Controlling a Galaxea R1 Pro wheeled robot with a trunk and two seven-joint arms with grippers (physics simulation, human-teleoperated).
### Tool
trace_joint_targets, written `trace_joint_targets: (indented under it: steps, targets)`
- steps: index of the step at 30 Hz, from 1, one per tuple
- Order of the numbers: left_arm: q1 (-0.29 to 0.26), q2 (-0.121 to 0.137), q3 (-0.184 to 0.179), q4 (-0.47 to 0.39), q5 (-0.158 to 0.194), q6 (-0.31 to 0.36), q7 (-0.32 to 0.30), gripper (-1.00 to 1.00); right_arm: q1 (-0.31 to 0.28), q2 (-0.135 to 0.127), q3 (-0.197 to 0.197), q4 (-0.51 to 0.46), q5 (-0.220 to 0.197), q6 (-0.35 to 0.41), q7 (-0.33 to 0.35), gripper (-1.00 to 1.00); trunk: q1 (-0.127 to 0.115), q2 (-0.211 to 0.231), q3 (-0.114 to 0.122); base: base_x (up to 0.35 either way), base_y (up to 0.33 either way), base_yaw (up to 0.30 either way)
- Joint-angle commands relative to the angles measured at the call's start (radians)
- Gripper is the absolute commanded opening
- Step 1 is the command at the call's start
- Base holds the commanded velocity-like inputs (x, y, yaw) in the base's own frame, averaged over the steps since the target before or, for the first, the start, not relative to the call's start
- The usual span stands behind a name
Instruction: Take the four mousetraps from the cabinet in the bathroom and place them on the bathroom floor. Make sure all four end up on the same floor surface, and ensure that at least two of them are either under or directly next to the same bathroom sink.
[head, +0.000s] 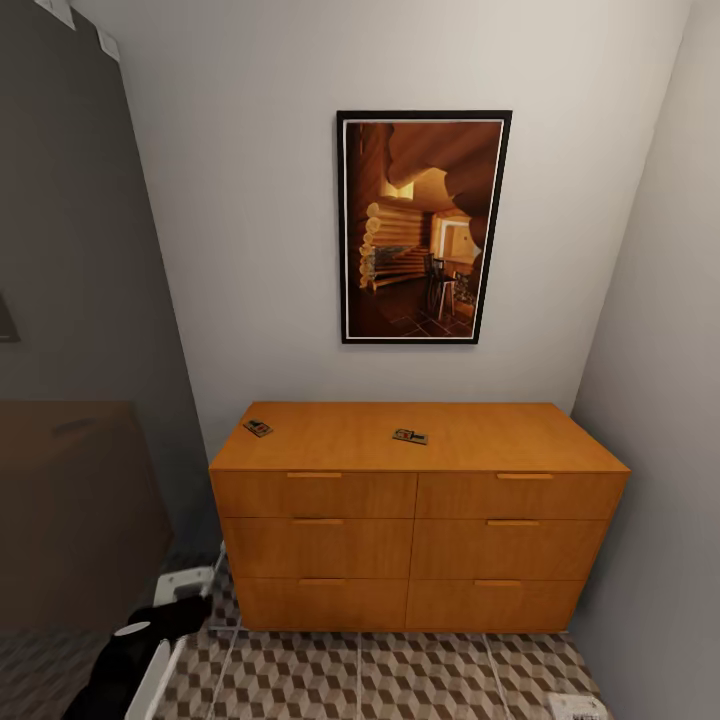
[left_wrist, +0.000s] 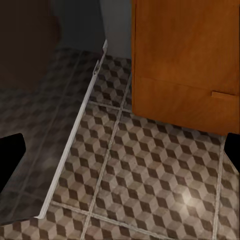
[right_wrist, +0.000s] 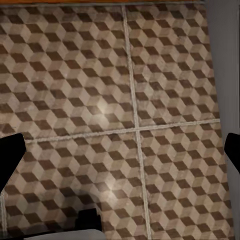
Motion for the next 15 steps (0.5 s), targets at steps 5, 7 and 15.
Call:
trace_joint_targets:
  steps: [5,7,15]
  targets:
    - [-0.001,-0.003,-0.002,-0.094,0.011,0.04,0.008,1.0,0.0,-0.005,0.002,-0.086,0.0,0.019,-0.002,1.0,0.0,-0.001,-0.001,0.0,0.0,0.0]
    - [-0.002,-0.004,-0.003,-0.117,0.011,0.049,0.008,1.0,0.0,-0.005,0.001,-0.111,0.0,0.027,-0.002,1.0,0.0,-0.001,-0.001,0.0,0.0,0.0]
    - [-0.011,-0.017,-0.009,-0.266,0.012,0.165,0.008,1.0,0.002,-0.006,-0.002,-0.369,-0.002,0.162,-0.032,1.0,0.0,-0.001,-0.001,0.0,0.0,0.0]
